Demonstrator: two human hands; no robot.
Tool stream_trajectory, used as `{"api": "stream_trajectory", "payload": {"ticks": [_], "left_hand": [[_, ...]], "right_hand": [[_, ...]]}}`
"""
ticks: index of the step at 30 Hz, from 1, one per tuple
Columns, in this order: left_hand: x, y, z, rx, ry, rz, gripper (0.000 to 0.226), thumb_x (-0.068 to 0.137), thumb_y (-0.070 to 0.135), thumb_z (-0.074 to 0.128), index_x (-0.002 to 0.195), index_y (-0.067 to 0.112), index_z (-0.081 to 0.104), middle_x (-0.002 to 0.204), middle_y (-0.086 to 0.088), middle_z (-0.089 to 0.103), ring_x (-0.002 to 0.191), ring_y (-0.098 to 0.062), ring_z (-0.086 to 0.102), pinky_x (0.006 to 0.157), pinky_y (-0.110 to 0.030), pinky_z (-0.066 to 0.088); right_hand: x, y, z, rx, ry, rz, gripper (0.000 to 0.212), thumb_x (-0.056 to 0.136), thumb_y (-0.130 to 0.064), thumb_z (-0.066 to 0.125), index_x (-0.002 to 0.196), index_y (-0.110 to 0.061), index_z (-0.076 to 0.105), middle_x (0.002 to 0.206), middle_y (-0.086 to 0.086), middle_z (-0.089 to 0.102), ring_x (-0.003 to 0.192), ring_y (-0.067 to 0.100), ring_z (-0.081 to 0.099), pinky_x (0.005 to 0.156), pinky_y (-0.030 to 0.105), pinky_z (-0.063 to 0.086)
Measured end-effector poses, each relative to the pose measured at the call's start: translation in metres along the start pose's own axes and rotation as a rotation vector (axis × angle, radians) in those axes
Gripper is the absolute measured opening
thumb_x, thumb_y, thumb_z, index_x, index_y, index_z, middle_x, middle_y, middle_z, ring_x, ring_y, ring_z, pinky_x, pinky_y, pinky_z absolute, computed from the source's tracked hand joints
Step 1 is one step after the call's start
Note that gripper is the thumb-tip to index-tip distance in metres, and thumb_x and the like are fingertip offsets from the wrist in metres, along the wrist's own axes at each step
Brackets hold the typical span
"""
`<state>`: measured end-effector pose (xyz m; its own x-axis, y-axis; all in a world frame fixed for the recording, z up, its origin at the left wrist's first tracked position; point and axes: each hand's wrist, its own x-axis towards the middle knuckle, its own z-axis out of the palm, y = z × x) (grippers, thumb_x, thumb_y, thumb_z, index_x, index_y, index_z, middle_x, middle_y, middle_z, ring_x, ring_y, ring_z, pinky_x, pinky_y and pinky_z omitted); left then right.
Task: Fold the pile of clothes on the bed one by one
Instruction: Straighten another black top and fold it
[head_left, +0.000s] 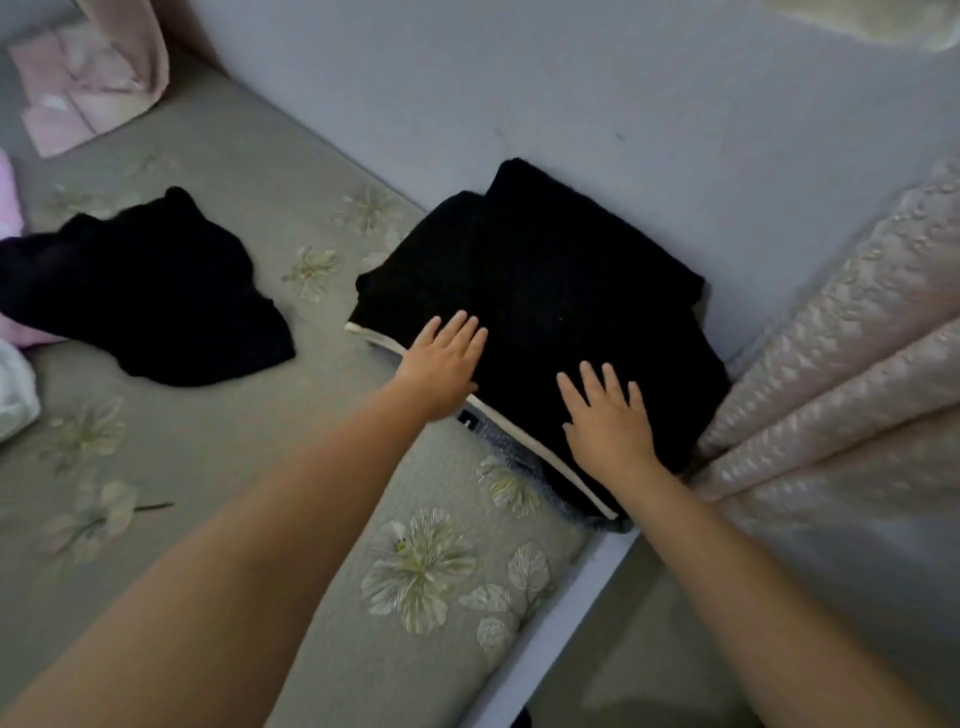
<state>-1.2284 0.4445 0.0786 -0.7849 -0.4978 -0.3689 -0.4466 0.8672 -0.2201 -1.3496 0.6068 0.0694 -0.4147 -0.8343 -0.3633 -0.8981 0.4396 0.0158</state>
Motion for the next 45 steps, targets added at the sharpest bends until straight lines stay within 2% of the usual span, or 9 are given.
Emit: {"api": "stream_trajectory", "payload": {"ticks": [3,7,15,24,27,31,34,38,45], "left_hand": [[-0.004,0.004,0.034,-0.107,0.007,-0.011,0.062,0.099,0.038,0.023,0.145,0.009,-0.006,0.155,-0.009,-0.007,0.142,-0.022,-0.011,0.114,-0.037,-0.004],[-0.02,-0.006,0.059,-0.281,0.094,-0.106,0.06,0.098,0.039,0.022,0.145,0.01,-0.003,0.155,-0.008,-0.005,0.142,-0.021,-0.009,0.113,-0.035,-0.006],[-0.124,-0.098,0.162,-0.4,-0.057,-0.569,0.061,0.098,0.03,0.032,0.145,0.008,0.001,0.154,-0.017,-0.003,0.142,-0.029,-0.005,0.115,-0.038,0.002],[-0.22,-0.19,0.322,-0.626,-0.036,-0.943,0.064,0.095,0.034,0.039,0.143,-0.001,0.015,0.151,-0.023,0.008,0.141,-0.033,0.003,0.114,-0.041,0.003],[-0.218,-0.195,0.358,-0.701,-0.021,-1.002,0.066,0.095,0.039,0.034,0.144,0.002,0.011,0.153,-0.02,0.003,0.142,-0.03,-0.002,0.114,-0.039,-0.001],[-0.213,-0.193,0.38,-0.717,0.13,-1.045,0.068,0.095,0.043,0.029,0.145,0.003,0.007,0.154,-0.014,0.001,0.142,-0.022,-0.006,0.109,-0.027,-0.014],[-0.215,-0.194,0.381,-0.753,0.109,-1.05,0.071,0.091,0.048,0.018,0.144,0.003,0.005,0.154,-0.013,0.0,0.142,-0.021,-0.006,0.106,-0.023,-0.018],[-0.213,-0.197,0.381,-0.757,0.087,-1.03,0.08,0.081,0.053,0.001,0.144,0.003,0.004,0.148,-0.005,-0.011,0.137,-0.016,-0.015,0.103,-0.022,-0.024],[-0.212,-0.202,0.373,-0.804,0.07,-1.041,0.076,0.083,0.046,0.013,0.138,-0.006,0.019,0.141,-0.01,0.0,0.133,-0.027,-0.003,0.108,-0.029,-0.012]], "right_hand": [[0.006,0.003,0.022,0.002,-0.021,0.018,0.06,0.098,-0.032,0.032,0.147,-0.021,-0.002,0.155,0.009,-0.005,0.143,0.028,-0.004,0.114,0.046,0.003],[0.0,-0.028,0.027,0.017,0.118,0.019,0.059,0.097,-0.03,0.034,0.147,-0.013,0.008,0.154,0.016,0.005,0.142,0.032,0.002,0.114,0.048,0.001],[0.051,-0.203,0.039,0.137,0.087,-0.401,0.054,0.096,-0.026,0.037,0.144,-0.011,0.019,0.155,0.012,0.007,0.143,0.026,0.0,0.114,0.043,0.0],[0.136,-0.362,0.086,0.065,0.089,-0.532,0.05,0.093,-0.026,0.043,0.138,-0.007,0.032,0.151,0.012,0.02,0.142,0.027,0.009,0.114,0.042,0.008],[0.166,-0.39,0.099,0.01,0.092,-0.522,0.055,0.092,-0.03,0.044,0.141,-0.008,0.028,0.151,0.012,0.022,0.141,0.028,0.013,0.113,0.04,0.012],[0.205,-0.42,0.107,-0.049,0.095,-0.503,0.063,0.093,-0.033,0.044,0.145,-0.01,0.018,0.154,0.012,0.012,0.142,0.027,0.008,0.114,0.042,0.012],[0.232,-0.44,0.11,-0.013,0.105,-0.442,0.068,0.093,-0.038,0.042,0.147,-0.011,0.01,0.155,0.015,0.0,0.142,0.03,0.001,0.113,0.047,0.008],[0.26,-0.463,0.118,0.123,0.192,-0.295,0.06,0.095,-0.036,0.034,0.146,-0.009,0.015,0.155,0.015,0.005,0.142,0.028,0.002,0.113,0.049,0.003],[0.273,-0.472,0.12,0.18,0.238,-0.204,0.05,0.096,-0.024,0.034,0.145,-0.018,0.023,0.155,0.003,0.011,0.143,0.021,0.005,0.113,0.044,0.001]]}}
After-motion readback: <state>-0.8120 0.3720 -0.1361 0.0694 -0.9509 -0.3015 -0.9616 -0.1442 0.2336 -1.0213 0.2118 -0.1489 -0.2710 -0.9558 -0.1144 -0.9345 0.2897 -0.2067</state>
